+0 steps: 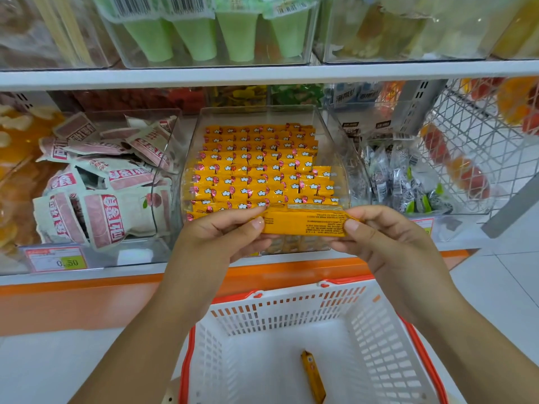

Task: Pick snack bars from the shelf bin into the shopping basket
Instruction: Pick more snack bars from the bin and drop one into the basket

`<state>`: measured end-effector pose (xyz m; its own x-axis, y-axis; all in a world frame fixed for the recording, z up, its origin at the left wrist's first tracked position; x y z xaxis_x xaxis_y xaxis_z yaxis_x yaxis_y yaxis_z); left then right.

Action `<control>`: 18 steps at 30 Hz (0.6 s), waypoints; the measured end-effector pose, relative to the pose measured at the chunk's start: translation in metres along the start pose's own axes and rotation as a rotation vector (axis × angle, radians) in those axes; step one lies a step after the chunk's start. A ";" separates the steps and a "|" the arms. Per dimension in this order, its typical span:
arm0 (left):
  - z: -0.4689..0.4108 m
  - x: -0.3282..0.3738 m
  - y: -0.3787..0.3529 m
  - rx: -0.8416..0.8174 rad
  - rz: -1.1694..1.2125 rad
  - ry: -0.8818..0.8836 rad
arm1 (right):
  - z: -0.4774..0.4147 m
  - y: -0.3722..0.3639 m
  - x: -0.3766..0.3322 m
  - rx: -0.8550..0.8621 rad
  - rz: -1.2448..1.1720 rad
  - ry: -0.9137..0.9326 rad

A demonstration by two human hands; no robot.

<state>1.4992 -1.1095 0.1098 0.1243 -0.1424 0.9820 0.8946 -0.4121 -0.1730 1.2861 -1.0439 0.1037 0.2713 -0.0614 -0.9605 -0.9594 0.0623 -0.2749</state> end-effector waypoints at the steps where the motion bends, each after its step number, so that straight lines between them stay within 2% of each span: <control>1: -0.001 -0.001 0.001 -0.005 0.008 0.005 | 0.000 0.000 0.000 0.010 -0.026 -0.006; 8: -0.003 -0.002 0.006 -0.079 -0.063 0.056 | -0.002 0.002 0.001 -0.031 -0.074 -0.053; 11: -0.001 0.000 0.005 -0.129 -0.076 0.053 | -0.001 0.003 0.000 -0.032 -0.020 -0.051; 14: -0.001 0.000 0.002 -0.043 -0.122 0.031 | -0.001 0.003 0.000 0.024 0.029 0.009; 18: -0.004 -0.002 -0.004 0.022 -0.345 0.045 | -0.003 -0.001 0.002 0.035 -0.046 -0.002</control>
<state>1.4934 -1.1109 0.1080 -0.2053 -0.0375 0.9780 0.8897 -0.4236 0.1705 1.2877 -1.0470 0.1025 0.3154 -0.0628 -0.9469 -0.9426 0.0945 -0.3202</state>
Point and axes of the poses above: each hand's wrist, its own z-axis away from the middle knuckle, its own y-axis out of the back of the hand, x = y × z, the point moved 3 cm from there along -z, towards the middle knuckle, and after that the axes turned 9 degrees about -x, right-handed, at the moved point
